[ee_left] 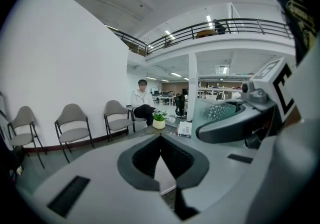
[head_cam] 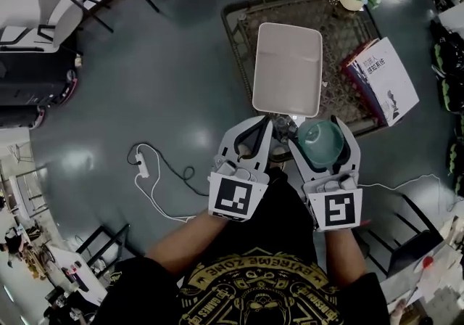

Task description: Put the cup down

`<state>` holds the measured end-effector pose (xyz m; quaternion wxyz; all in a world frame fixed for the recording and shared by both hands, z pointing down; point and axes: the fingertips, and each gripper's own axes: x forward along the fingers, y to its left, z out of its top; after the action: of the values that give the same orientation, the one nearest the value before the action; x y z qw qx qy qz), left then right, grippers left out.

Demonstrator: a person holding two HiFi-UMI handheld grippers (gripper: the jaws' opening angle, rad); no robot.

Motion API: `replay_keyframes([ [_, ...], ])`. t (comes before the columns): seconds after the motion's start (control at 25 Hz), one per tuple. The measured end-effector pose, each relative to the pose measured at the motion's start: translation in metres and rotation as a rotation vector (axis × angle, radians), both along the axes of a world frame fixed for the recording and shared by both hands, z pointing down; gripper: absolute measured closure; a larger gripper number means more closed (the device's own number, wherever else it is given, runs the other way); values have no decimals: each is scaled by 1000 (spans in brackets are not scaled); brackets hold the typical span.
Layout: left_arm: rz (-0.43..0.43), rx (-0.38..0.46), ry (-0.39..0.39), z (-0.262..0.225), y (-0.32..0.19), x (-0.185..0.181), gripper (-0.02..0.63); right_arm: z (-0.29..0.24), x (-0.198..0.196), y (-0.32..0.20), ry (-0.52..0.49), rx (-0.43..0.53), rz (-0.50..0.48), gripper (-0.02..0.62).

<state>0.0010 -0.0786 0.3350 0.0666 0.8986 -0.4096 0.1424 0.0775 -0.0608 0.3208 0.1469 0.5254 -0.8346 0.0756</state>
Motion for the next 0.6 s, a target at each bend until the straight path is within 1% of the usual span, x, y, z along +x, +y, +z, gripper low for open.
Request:
replay_keyframes([
  [0.12, -23, -2, -14, 7, -6, 1, 617, 10, 6, -9, 23, 3, -19, 210],
  [0.36, -59, -12, -29, 23, -16, 1, 617, 26, 9, -22, 21, -9, -41, 210],
  [0.52, -69, -20, -32, 32, -21, 3, 618, 34, 8, -27, -11, -29, -36, 210],
  [0.6, -74, -29, -34, 38, -23, 5, 617, 40, 8, -28, -11, -41, -40, 210],
])
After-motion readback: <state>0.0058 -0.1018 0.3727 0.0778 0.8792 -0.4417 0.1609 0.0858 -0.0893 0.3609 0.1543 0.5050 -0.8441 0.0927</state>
